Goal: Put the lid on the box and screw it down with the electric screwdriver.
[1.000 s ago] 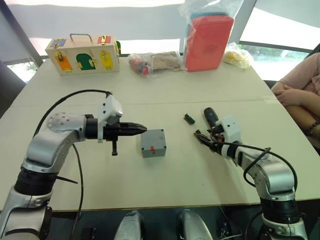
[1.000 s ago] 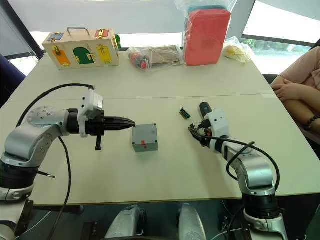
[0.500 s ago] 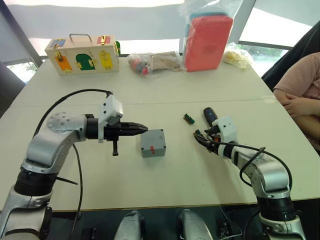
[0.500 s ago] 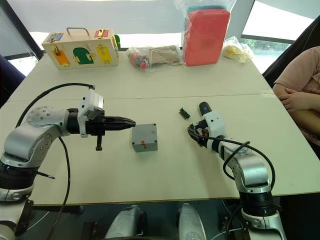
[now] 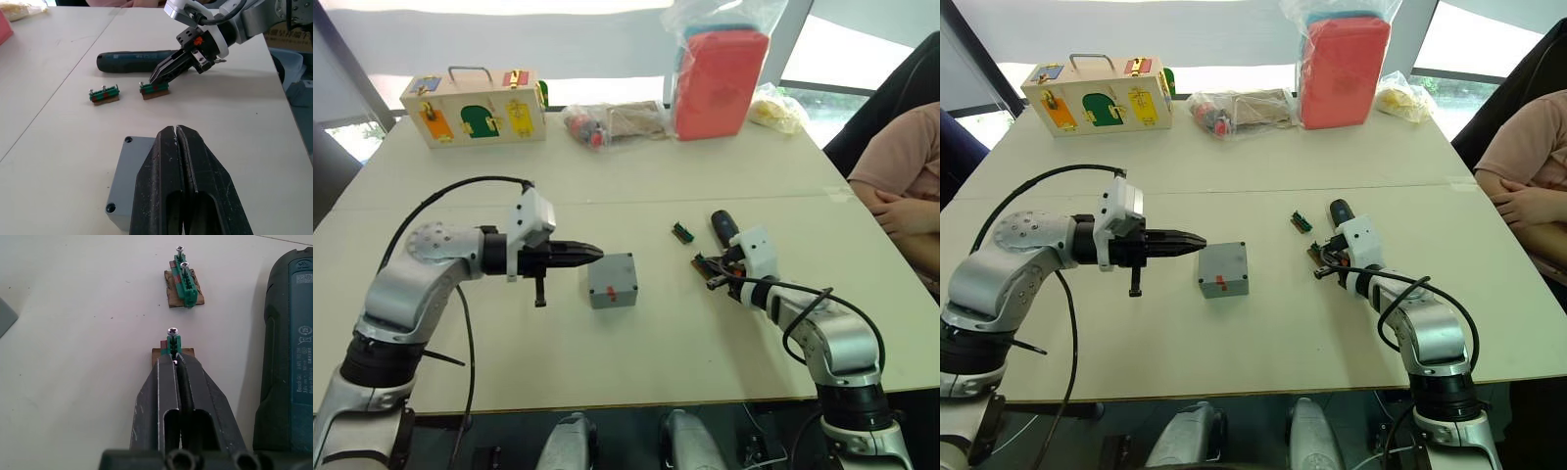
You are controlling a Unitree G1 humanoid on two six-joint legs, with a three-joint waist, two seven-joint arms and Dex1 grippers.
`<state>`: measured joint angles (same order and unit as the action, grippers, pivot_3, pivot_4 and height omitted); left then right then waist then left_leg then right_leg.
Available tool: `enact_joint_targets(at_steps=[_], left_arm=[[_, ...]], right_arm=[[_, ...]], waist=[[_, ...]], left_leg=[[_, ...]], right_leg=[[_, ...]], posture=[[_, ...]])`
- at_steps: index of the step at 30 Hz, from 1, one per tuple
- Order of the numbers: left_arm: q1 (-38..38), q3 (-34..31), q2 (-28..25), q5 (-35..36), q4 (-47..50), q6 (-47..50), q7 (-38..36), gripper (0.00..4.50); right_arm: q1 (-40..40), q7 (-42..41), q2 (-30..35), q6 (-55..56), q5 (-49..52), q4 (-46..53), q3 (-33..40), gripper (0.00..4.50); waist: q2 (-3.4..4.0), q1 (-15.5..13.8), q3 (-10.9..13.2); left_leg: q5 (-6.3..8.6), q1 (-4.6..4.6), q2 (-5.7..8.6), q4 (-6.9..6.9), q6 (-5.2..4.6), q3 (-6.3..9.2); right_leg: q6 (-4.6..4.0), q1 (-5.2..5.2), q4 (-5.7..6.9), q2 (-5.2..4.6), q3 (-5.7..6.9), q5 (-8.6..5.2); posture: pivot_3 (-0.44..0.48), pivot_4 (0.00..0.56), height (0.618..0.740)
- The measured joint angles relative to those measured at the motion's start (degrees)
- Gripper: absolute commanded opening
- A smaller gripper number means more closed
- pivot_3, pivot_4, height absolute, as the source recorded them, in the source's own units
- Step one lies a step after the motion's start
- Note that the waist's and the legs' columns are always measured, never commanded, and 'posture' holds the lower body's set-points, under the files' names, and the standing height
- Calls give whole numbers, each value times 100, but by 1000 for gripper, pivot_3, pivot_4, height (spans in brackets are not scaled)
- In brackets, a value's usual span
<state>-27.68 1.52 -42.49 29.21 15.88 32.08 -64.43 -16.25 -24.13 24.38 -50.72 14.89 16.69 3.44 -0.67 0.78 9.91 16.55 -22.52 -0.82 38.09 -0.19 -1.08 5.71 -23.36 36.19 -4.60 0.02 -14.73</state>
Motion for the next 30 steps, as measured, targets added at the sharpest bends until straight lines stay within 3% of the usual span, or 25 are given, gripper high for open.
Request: enact_joint_targets(at_steps=[5, 10, 15, 19, 26, 30], left_arm=[[111, -12, -31, -14, 2, -9, 72, 0], [324, -45, -137, -50, -3, -11, 133, 0], [449, -87, -254, -123, -48, -72, 160, 0], [467, -109, -306, -123, -149, -108, 161, 0], [485, -143, -447, -123, -165, -107, 167, 0], [548, -193, -451, -120, -154, -103, 231, 0]], right_arm=[[-140, -42, 81, -147, 190, 140, 165, 25], [-633, -195, 420, -649, 723, 760, 682, 25], [-1232, -399, 410, -1306, 1416, 1079, 674, 25], [-1794, -453, -40, -1495, 1753, 1028, 93, 25], [-1935, -477, -562, -1013, 1503, 302, -1124, 25], [-1936, -526, -578, -736, 1359, -26, -1277, 25]], waist=[[7, 0, 4], [10, -3, 8], [10, 11, 10], [10, 21, 10], [10, -4, 11], [9, 4, 12]], left_leg=[[0, 0, -2, 1, 0, 1], [0, 0, -4, 0, 0, 5], [0, 0, -7, 0, 0, 3], [0, 1, -8, 0, 0, 3], [0, -11, -4, 0, 0, 2], [0, -14, 0, 1, 0, 0]], right_leg=[[0, -1, 0, -1, -3, 0], [0, -3, 1, 2, -2, 0], [0, -4, 2, 2, -3, 0], [-1, -6, 3, 3, -3, 1], [-1, -10, 3, -13, -3, 1], [-1, -11, 0, -18, -4, 1]], posture=[[0, 150, 730], [0, 150, 730], [0, 150, 730], [0, 150, 730], [0, 150, 730], [0, 150, 730]])
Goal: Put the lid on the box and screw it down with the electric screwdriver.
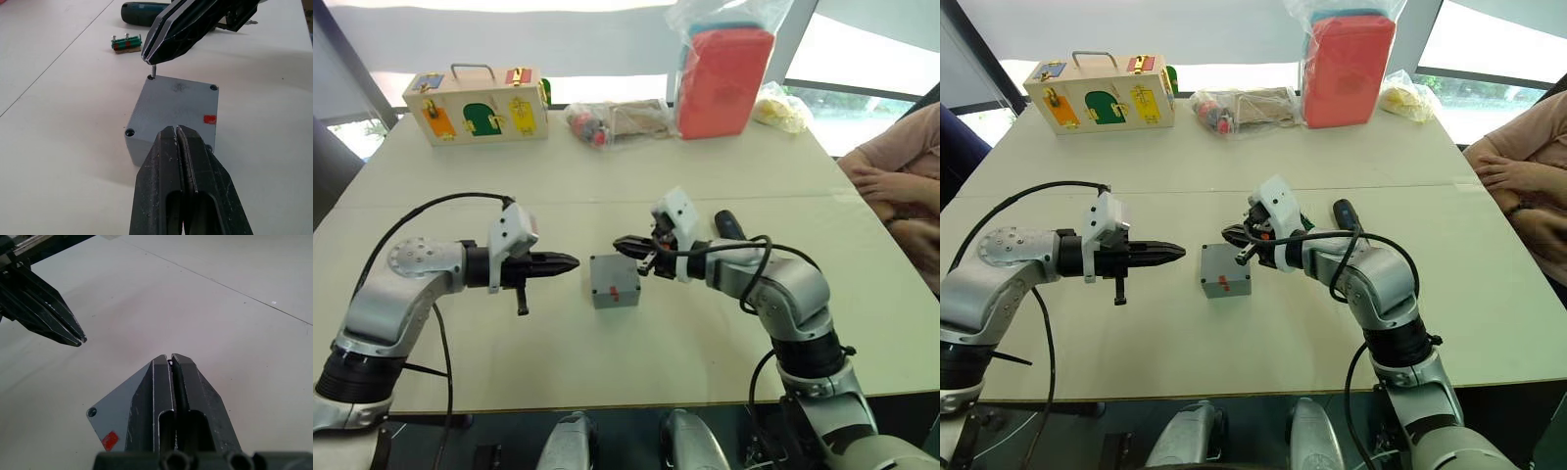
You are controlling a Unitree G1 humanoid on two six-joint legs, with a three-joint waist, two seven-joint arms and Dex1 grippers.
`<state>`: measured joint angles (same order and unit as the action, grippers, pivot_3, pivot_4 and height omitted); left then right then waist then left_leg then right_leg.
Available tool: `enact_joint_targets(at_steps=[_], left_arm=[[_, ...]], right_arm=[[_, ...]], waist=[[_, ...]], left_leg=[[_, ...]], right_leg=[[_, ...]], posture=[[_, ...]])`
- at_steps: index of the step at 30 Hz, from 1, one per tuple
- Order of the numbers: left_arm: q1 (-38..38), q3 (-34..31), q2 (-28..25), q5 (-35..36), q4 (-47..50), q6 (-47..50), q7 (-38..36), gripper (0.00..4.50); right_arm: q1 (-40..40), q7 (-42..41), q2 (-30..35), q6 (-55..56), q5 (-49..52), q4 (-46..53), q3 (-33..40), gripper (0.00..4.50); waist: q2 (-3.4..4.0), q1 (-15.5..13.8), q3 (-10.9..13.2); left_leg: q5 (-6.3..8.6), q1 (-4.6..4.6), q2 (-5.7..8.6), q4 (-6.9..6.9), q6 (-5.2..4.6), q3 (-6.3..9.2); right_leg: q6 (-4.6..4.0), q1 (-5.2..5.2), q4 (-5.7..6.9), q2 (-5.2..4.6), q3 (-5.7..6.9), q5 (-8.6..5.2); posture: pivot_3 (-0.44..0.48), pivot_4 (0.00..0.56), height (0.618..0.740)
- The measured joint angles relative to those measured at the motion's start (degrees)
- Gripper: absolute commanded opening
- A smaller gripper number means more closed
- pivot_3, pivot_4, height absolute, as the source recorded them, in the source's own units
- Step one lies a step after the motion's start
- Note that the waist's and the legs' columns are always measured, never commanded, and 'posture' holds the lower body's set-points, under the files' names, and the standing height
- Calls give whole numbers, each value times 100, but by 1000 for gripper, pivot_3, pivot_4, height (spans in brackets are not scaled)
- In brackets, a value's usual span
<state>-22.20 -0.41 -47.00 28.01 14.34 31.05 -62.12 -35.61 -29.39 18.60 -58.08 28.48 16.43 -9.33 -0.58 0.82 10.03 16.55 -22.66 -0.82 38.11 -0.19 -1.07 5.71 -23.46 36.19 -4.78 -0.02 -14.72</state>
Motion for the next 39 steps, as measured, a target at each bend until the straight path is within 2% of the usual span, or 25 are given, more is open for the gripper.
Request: enact_joint_targets(at_steps=[5, 39], left_arm=[[116, -47, -1, 3, 137, 8, 83, 0], [137, -35, 32, 1, 228, 9, 199, 0]], right_arm=[[1, -94, 89, 235, -157, -323, -56, 25], [137, -404, 270, 493, -596, -616, -236, 25]], waist=[[0, 2, 0], [0, 5, 0]], left_leg=[[0, 1, -3, 0, 0, 2], [0, 2, -3, 0, 0, 1]], right_leg=[[0, -3, 2, 11, 2, 0], [1, -5, 5, 16, 3, 0]], posture=[[0, 150, 730], [0, 150, 730]])
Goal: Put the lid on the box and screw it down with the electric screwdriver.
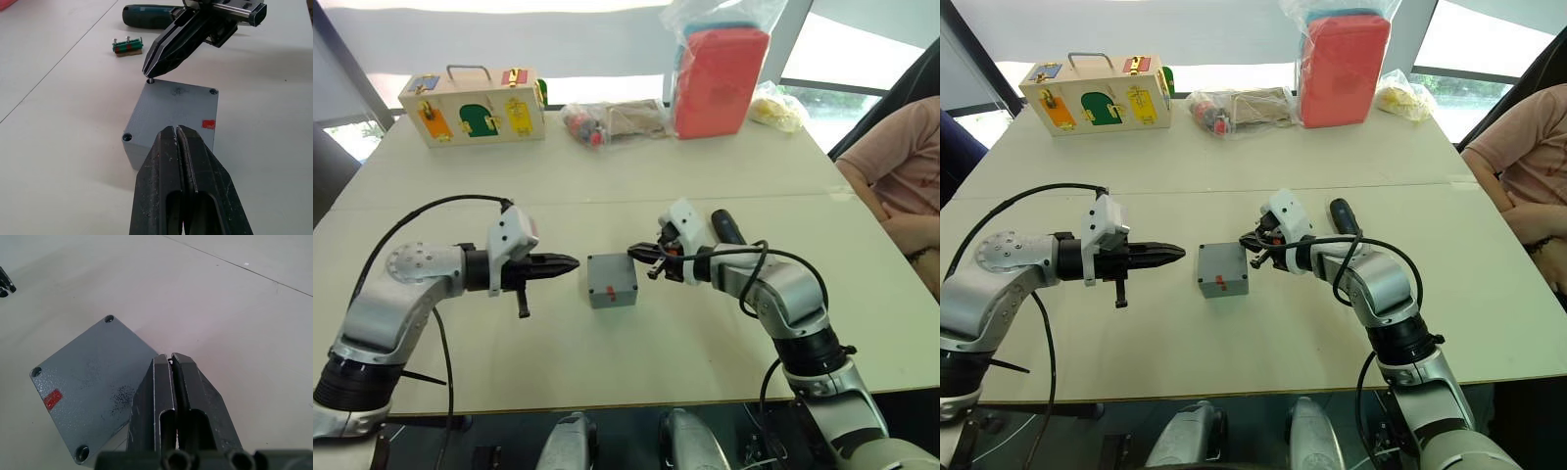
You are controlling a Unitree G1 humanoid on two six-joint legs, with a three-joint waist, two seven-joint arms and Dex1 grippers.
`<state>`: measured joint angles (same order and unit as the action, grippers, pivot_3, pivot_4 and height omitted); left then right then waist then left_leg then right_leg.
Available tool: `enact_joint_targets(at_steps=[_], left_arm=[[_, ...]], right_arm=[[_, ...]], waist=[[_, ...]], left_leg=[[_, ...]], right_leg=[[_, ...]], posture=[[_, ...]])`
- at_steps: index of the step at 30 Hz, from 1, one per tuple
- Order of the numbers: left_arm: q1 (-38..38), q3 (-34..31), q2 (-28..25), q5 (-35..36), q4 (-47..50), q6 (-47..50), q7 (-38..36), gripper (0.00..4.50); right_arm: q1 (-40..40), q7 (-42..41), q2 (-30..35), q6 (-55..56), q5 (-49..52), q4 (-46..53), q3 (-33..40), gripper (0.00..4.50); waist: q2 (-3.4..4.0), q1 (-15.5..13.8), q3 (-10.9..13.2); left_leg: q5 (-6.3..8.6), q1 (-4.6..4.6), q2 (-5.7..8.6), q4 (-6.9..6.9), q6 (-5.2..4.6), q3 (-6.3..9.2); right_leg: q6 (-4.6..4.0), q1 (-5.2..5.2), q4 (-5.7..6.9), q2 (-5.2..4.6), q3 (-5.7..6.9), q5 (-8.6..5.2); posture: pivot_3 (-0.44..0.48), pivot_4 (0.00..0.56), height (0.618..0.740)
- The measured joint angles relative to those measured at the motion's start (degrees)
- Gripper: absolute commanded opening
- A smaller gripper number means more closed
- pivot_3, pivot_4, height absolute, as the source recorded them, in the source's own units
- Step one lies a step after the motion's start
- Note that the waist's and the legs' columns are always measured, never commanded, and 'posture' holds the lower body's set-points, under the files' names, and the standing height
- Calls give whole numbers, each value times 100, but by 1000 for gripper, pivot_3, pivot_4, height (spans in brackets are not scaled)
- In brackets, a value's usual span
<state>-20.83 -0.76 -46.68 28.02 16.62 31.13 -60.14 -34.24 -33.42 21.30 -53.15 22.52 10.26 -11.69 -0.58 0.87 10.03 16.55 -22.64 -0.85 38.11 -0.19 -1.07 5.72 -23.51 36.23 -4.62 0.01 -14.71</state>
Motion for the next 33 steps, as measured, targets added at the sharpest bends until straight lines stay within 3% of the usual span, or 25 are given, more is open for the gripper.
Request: enact_joint_targets(at_steps=[4, 5, 6, 14, 17, 23, 28, 33], left_arm=[[0, 3, 4, 0, 1, 0, 33, 0], [0, 3, 5, 0, 4, 1, 38, 0], [0, 3, 7, 1, 10, 1, 43, 0], [8, 5, 17, 7, 124, 75, 54, 0], [-23, 68, 83, 11, 146, 85, 18, 0], [-351, 233, 231, 11, -31, -61, -275, 0], [-503, 475, 582, -27, -77, -246, -331, 0], [-580, 630, 768, -83, -79, -336, -308, 0]], right_arm=[[0, -15, -12, 62, -83, -53, -48, 25], [0, -17, -17, 67, -97, -54, -52, 547], [-1, -23, -19, 69, -99, -54, -55, 656], [-2, -114, 140, -153, -86, 138, -77, 3903], [-16, -166, 542, -526, 109, 661, 203, 4492], [-613, -302, 2329, -1854, 470, 1133, 1339, 4492], [-741, -588, 3282, -2545, 470, 416, 953, 4492], [-1098, -826, 3388, -2852, 456, -493, 238, 4492]], waist=[[0, -1, 0], [0, 0, 0], [0, 0, 0], [0, -2, 0], [4, -21, 5], [8, -26, 11], [7, 1, 12], [9, 14, 14]], left_leg=[[0, 0, 0, 0, 0, 0], [0, 0, 0, 0, 0, 0], [0, 0, 0, 0, 0, 0], [0, 0, 0, 0, 0, 0], [0, -3, 0, 1, 0, 2], [0, -24, 5, 12, 0, -1], [0, -22, 5, 8, -1, -16], [0, -23, 1, 8, -1, -16]], right_leg=[[0, 0, 0, 0, 0, 0], [0, 0, 0, 0, 0, 0], [0, 0, 0, 0, 0, 0], [0, 0, 0, 0, 0, 0], [0, 0, 0, -4, 1, 0], [-3, -6, -12, -14, 1, -1], [-1, -11, -10, 0, 0, 0], [1, -19, -2, 6, -2, 1]], posture=[[0, 150, 730], [0, 150, 730], [0, 150, 730], [0, 150, 730], [0, 150, 730], [0, 150, 730], [0, 150, 730], [0, 150, 730]])
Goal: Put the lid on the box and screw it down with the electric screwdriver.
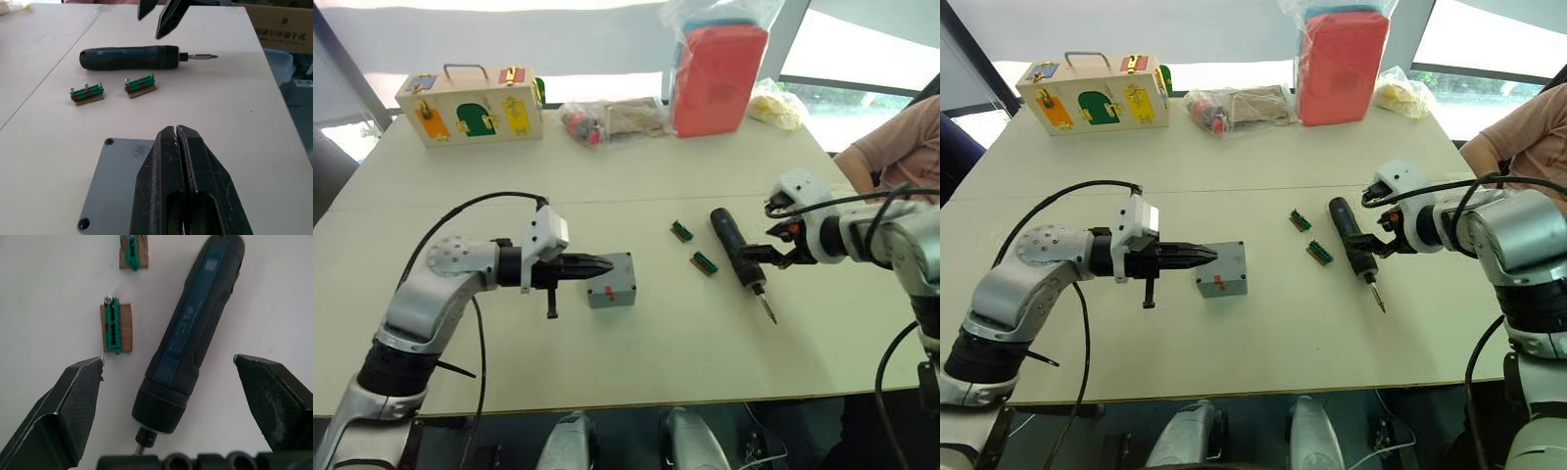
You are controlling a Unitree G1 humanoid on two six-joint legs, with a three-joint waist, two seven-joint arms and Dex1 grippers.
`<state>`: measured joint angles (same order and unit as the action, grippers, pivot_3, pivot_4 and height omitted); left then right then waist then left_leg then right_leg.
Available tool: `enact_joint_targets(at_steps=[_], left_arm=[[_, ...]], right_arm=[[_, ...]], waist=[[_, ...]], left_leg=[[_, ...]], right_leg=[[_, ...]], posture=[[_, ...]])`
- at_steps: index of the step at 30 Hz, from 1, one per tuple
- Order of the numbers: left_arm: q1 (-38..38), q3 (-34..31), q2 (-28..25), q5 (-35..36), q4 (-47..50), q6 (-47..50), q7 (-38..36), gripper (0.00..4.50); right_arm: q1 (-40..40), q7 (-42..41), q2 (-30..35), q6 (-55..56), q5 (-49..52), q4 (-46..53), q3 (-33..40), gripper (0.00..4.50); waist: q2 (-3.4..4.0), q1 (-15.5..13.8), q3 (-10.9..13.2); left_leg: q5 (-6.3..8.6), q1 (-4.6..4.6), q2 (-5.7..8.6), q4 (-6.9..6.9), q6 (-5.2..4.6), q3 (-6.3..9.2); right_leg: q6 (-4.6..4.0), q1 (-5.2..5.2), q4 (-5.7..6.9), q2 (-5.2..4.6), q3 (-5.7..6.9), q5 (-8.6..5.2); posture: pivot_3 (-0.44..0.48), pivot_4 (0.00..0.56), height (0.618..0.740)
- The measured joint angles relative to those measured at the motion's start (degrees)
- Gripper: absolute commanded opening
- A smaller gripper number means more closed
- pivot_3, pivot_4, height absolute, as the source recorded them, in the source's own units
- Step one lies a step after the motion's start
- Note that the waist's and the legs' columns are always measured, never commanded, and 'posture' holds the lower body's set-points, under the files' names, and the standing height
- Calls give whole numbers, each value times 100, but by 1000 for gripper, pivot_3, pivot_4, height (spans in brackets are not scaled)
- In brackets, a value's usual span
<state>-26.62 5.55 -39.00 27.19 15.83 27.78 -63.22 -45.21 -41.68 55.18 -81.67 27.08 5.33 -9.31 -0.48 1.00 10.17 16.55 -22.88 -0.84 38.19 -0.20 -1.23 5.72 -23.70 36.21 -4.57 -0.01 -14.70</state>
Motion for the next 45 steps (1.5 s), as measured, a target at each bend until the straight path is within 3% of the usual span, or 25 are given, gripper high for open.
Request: enact_joint_targets(at_steps=[7, 15, 18, 23, 24, 26, 31, 34, 37, 40, 43, 45], left_arm=[[3, 43, 53, -79, -29, -239, -57, 0], [-6, 47, 114, -174, -23, -250, 20, 0], [0, 46, 146, -180, 0, -251, 100, 0], [122, 39, 139, -199, 36, -253, 209, 0], [147, 39, 140, -206, 36, -253, 213, 0], [157, 36, 128, -219, 38, -254, 224, 0], [153, 17, 21, -225, 19, -331, 183, 0], [106, -3, -61, -283, -75, -354, 157, 0], [32, -9, -87, -294, -168, -360, 149, 0], [-52, -22, -133, -300, -293, -355, 124, 0], [-102, -9, -217, -347, -469, -359, 29, 0], [-125, -6, -271, -384, -619, -368, -73, 0]], right_arm=[[-760, -166, -345, -85, -368, -1545, -1054, 4492], [-1313, -415, -799, 306, -932, -2501, -1850, 4492], [-1414, -553, -867, 448, -1142, -2669, -2052, 3840], [-1537, -841, -877, 593, -1467, -2790, -2391, 2101], [-1552, -882, -890, 592, -1489, -2811, -2401, 1875], [-1615, -893, -964, 566, -1542, -2935, -2383, 1862], [-1735, -568, -1294, 440, -1616, -3371, -1878, 1862], [-1782, -485, -1265, 448, -1573, -3094, -1500, 1862], [-1810, -457, -1242, 401, -1391, -2482, -913, 1862], [-1524, -426, -1507, 793, -906, -1358, 169, 1862], [-970, -251, -2509, 1723, -249, -98, 1419, 1862], [-654, -117, -3178, 2336, 192, 675, 1685, 1862]], waist=[[0, -19, 0], [-3, -14, -3], [-3, -14, -3], [-2, -12, -4], [-3, -12, -4], [-3, -12, -4], [1, 5, -2], [27, -18, 15], [31, -25, 19], [33, -1, 21], [27, 13, 19], [33, -5, 23]], left_leg=[[0, -18, 2, 3, 0, -1], [-4, -59, 8, 8, 7, -5], [-6, -58, 7, 14, 9, -4], [-14, -54, 7, 15, 21, -3], [-14, -54, 7, 15, 21, -2], [-15, -54, 6, 15, 23, -2], [-22, -53, 6, 15, 34, -4], [-23, -62, 8, 14, 35, -5], [-22, -64, 8, 7, 35, -3], [-22, -70, 6, 4, 35, -4], [-22, -69, -2, 2, 35, -1], [-23, -69, -3, 5, 36, 1]], right_leg=[[1, -12, -2, -4, -2, 1], [14, -59, 4, -8, -2, 11], [13, -56, 5, -6, -1, 20], [11, -56, 10, -5, -1, 22], [11, -56, 11, -3, 0, 22], [11, -56, 13, -3, 0, 22], [5, -62, 21, -2, -1, 26], [6, -74, 29, -4, -1, 26], [6, -78, 29, -2, 0, 25], [7, -85, 25, -1, -1, 25], [7, -83, 23, 11, 1, 25], [7, -84, 32, 10, 1, 25]], posture=[[0, 150, 730], [0, 150, 730], [0, 150, 730], [0, 150, 730], [0, 150, 730], [0, 150, 730], [0, 150, 730], [0, 150, 730], [0, 150, 730], [0, 150, 730], [0, 150, 730], [0, 150, 730]])
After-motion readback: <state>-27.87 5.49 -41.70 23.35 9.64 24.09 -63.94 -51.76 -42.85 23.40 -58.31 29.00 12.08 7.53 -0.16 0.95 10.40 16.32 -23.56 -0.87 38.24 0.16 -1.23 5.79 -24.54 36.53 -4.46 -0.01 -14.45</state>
